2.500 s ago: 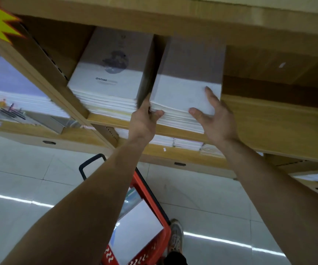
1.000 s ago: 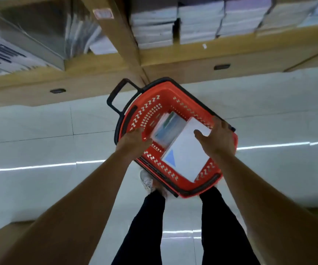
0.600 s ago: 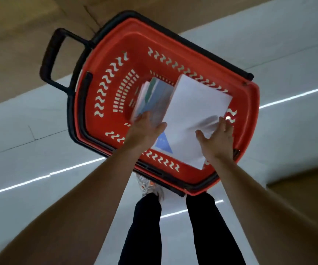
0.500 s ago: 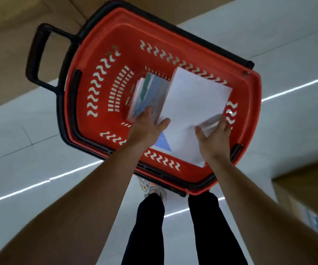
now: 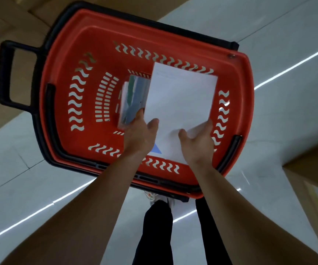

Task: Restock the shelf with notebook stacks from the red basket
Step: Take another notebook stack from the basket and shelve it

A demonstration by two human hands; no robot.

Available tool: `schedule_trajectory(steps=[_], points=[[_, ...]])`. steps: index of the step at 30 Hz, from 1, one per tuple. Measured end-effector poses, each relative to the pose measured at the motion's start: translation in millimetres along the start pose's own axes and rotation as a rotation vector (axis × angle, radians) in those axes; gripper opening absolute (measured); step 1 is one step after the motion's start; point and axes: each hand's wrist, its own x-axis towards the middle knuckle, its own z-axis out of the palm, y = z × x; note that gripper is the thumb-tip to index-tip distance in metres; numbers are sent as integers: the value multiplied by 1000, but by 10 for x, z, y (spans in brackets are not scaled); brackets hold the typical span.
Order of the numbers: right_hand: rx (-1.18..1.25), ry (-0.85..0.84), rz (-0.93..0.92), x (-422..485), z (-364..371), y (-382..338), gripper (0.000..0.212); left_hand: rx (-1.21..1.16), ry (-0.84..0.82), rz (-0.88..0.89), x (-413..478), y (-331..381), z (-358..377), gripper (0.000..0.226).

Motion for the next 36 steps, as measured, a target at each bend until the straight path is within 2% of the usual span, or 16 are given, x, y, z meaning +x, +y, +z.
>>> schedule_trajectory(steps=[5, 9, 14, 21, 27, 32, 36], points=[[6, -19, -84, -77, 31, -55, 95, 115, 45, 0, -55, -74, -45, 37], [40, -124, -97, -38, 28, -43, 95, -188, 38, -96, 125, -229, -52, 43], [138, -150, -72, 153, 46, 12, 94, -347, -41, -155, 224, -188, -66, 67], [122, -196, -80, 145, 106, -51, 97, -284, -55, -130, 294, -302, -70, 67], [67, -243, -134, 149, 166, -107, 102, -171, 63, -121, 198, -360, -201, 78], [59, -193, -83, 184, 261, -197, 115, -153, 62, -124, 218, -370, -219, 85], [44, -169, -12, 292, 332, -251, 112, -138, 84, -127, 188, -320, -247, 84]])
